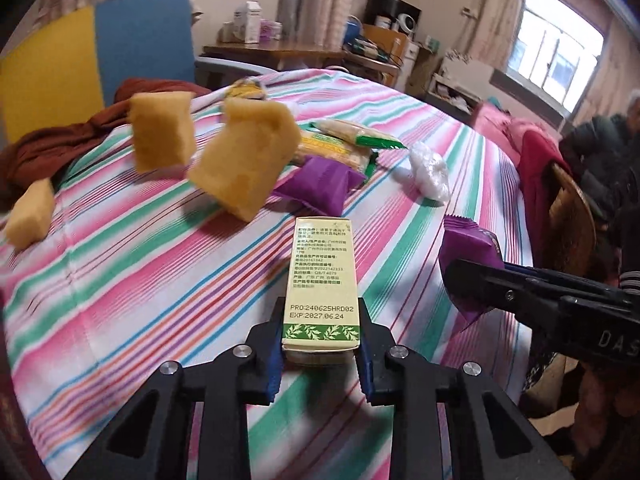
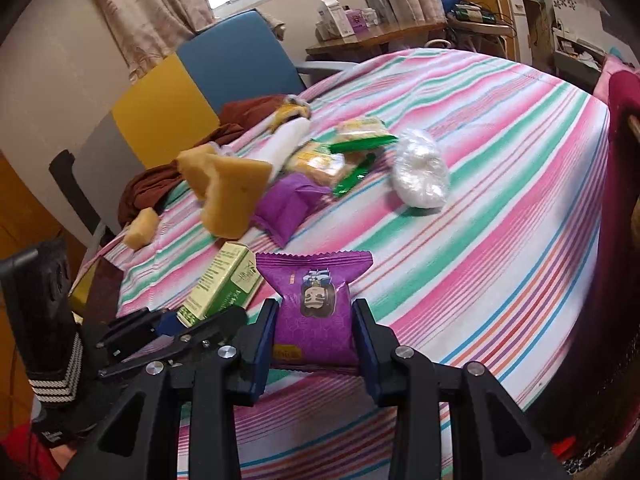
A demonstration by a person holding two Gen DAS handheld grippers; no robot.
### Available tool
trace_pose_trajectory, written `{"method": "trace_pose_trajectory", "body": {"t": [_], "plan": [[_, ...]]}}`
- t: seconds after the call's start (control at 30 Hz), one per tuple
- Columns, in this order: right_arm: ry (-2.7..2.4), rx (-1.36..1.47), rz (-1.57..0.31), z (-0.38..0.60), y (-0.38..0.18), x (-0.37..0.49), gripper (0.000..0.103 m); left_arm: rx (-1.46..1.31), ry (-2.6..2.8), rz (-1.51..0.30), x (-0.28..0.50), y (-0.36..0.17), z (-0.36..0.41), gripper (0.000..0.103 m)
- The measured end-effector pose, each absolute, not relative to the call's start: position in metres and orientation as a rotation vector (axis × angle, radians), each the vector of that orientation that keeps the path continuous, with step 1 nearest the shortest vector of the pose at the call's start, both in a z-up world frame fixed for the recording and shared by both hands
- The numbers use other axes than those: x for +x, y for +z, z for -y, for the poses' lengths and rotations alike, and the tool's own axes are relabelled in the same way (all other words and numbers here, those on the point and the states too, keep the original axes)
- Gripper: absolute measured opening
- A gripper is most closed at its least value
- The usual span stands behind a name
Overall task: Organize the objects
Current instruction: 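Carry the purple packet in the right tool and the green box in the left tool to the tray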
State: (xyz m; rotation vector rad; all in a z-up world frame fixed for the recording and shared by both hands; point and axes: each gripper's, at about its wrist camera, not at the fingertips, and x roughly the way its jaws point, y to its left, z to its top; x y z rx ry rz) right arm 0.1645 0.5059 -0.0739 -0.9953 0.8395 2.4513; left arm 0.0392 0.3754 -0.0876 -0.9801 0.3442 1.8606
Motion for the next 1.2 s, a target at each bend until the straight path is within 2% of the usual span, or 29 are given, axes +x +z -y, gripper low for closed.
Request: {"method": "trace_pose_trajectory", "body": {"t": [0.2,0.57,0.87,1.07,1.2], "plan": [[2.507,-1.012,-0.838,-0.482,-0.062,0.154,0.037,-0.976,1.931,-0.209,0.038,-0.065,-0.328,0.03],[2.717,-1.102,-0.719,-0.399,-0.027,0.099,0.037,-0.955,2.137,-0.023,0.015,-0.028,-0.209,0.03],[2.911,-1.27,-0.599,-0.304,-0.004,0.042,0.037,-1.061,2.334,0.022,-0.008,-0.034,-0.107,0.03],[2.995,-1.449,-0.481,-0.228,-0.008,0.003,0.037,-1.181,2.432,0.067,-0.028,-0.049,-0.046,0.03],[2.977,-1.587,-0.493,-0.193,-0.019,-0.023,0.037,-1.275,2.483,0.058,-0.044,-0.06,-0.021,0.03]]}}
